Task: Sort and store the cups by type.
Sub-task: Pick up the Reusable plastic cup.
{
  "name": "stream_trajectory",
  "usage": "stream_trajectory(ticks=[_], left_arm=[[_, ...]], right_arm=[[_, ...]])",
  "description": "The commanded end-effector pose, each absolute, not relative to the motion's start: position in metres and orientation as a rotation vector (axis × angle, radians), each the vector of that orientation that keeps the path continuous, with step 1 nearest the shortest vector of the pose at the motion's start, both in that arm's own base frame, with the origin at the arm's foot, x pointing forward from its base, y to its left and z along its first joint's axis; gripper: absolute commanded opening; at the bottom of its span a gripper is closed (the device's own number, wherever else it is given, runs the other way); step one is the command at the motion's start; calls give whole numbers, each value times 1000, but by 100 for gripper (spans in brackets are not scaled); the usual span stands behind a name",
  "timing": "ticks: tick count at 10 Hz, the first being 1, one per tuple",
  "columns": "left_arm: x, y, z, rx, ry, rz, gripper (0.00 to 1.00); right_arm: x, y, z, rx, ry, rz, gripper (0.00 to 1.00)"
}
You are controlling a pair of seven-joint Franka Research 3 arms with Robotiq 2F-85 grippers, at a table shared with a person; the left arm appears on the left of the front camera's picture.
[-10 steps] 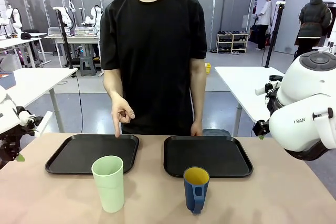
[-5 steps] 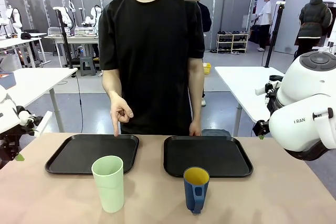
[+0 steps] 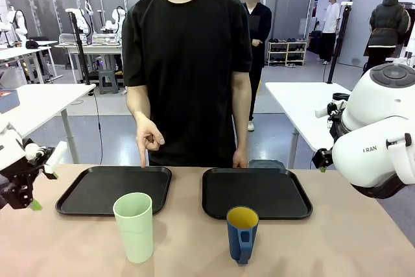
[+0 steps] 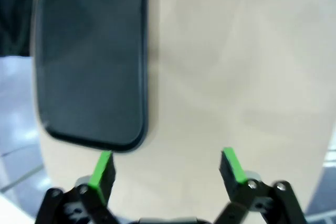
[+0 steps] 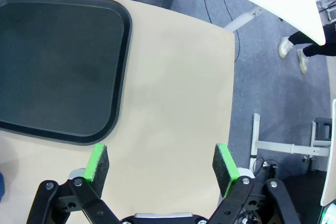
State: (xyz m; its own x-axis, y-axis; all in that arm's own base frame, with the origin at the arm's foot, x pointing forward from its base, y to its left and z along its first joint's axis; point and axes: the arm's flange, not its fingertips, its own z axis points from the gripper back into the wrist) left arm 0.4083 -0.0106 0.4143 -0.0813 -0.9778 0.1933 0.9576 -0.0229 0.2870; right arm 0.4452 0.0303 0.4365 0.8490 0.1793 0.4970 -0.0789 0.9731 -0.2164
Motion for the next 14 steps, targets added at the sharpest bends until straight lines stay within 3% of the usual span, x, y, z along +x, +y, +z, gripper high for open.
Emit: stream_trajectory(ticks=[1, 6, 14], left_arm=[[396, 2, 391, -131, -396, -1641, 100], [388, -13, 342, -453, -522, -1672, 100], [399, -16, 280, -898, -970, -1524, 100]], right_arm=[[445, 31, 436, -197, -541, 140, 100], [445, 31, 436, -197, -541, 140, 100], [445, 31, 436, -197, -541, 140, 100]])
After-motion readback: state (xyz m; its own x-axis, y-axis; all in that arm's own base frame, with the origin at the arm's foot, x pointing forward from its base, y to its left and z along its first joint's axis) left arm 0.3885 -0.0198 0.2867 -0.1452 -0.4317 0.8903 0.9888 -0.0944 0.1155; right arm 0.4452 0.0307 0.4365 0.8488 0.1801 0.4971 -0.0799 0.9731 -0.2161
